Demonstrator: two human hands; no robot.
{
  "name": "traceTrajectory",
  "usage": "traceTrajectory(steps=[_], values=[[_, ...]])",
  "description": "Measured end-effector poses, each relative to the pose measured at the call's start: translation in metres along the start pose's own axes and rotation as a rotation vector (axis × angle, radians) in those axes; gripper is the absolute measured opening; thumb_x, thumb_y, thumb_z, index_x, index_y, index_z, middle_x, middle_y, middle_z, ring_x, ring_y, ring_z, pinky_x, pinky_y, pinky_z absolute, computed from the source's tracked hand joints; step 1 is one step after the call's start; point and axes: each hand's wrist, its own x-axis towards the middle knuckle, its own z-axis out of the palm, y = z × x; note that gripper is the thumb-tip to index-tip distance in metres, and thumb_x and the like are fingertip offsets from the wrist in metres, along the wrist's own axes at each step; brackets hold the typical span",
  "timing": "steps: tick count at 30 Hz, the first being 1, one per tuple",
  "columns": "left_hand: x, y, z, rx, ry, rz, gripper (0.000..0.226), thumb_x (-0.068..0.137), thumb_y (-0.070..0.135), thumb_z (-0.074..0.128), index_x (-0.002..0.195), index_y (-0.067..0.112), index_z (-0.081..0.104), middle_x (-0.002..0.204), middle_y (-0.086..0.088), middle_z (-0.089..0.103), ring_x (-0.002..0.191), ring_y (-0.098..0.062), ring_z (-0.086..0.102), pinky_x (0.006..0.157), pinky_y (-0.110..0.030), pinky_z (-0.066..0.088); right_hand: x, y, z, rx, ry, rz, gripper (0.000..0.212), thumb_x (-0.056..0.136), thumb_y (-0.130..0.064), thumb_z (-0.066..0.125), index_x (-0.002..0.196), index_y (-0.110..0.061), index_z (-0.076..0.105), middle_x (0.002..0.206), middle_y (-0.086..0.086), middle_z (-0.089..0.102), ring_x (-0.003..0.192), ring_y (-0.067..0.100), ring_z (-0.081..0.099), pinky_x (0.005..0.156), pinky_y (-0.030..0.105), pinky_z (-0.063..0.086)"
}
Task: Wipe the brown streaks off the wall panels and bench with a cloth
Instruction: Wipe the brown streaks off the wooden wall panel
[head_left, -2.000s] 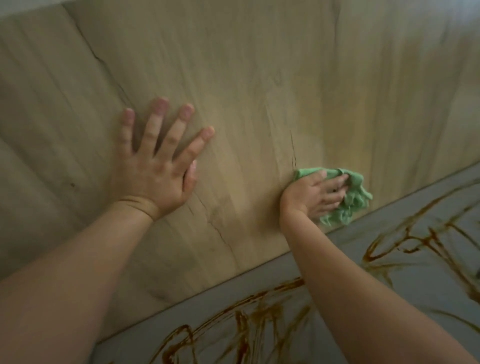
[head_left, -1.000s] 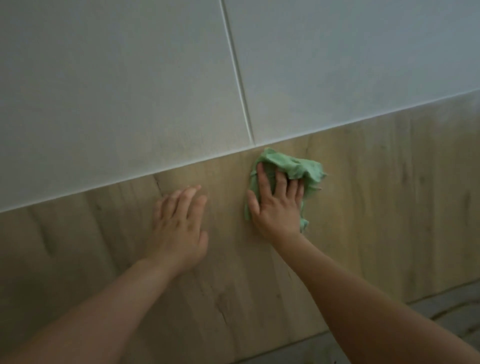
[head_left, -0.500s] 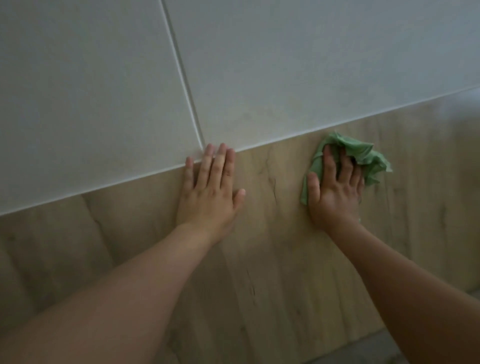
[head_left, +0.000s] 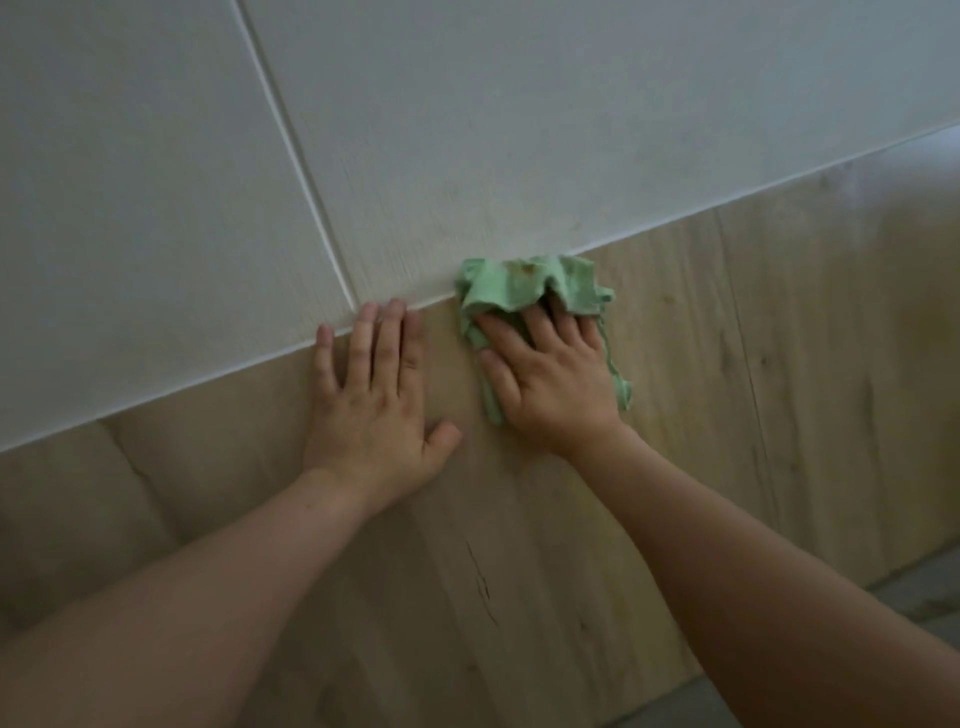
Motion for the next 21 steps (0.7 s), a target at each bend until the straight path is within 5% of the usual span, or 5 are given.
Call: traceTrajectory(steps=[5,10,14,17,21], values=[[-0.001,0.002,0.004,0.019,-0.026,-0.016,0.115,0.082,0.084,0.017,0.158,0.001,-0.012,0.171,-0.019,-0.002,0.158,-0.037,-0.004,0.122,-0.067,-0.002,0.004,0.056,-0.017,0.077,-0.040,0.540,0.060,0.106,-0.053,0.027,0.164,-0.043,0.012,0.172,0.003,0.014,0.157,0.032,0.010,0.128,0.051,0.001],[0.002,0.001,-0.002,-0.041,-0.065,0.005,0.106,0.089,0.075,0.016,0.161,0.000,-0.007,0.171,-0.018,-0.008,0.157,-0.038,-0.010,0.121,-0.069,-0.001,-0.026,0.000,0.001,0.095,-0.005,0.663,0.062,0.106,-0.052,0.030,0.164,-0.039,0.014,0.172,0.002,0.014,0.156,0.034,0.013,0.128,0.053,0.002],[-0.001,0.000,0.000,-0.048,-0.032,0.018,0.100,0.092,0.065,0.025,0.161,-0.002,0.002,0.171,-0.022,0.000,0.157,-0.042,-0.002,0.120,-0.072,0.004,-0.135,-0.079,0.023,0.077,-0.043,0.188,0.055,0.101,-0.052,0.049,0.153,-0.037,0.048,0.149,0.007,0.051,0.140,0.041,0.044,0.123,0.056,0.024],[-0.001,0.001,0.002,-0.038,-0.010,0.018,0.097,0.095,0.067,0.021,0.161,-0.001,-0.001,0.171,-0.021,-0.003,0.157,-0.042,-0.003,0.121,-0.071,0.003,-0.203,-0.087,0.033,0.147,-0.133,-0.212,0.031,0.095,-0.052,0.063,0.121,-0.039,0.072,0.121,-0.004,0.061,0.112,0.030,0.065,0.096,0.043,0.045],[-0.001,0.002,0.011,-0.008,0.088,0.023,0.096,0.096,0.066,0.029,0.163,0.000,0.007,0.170,-0.023,0.009,0.156,-0.045,0.010,0.120,-0.071,0.006,-0.178,-0.046,0.038,0.085,-0.097,-0.261,0.039,0.092,-0.058,0.061,0.125,-0.038,0.066,0.137,0.002,0.054,0.124,0.035,0.059,0.098,0.051,0.048]])
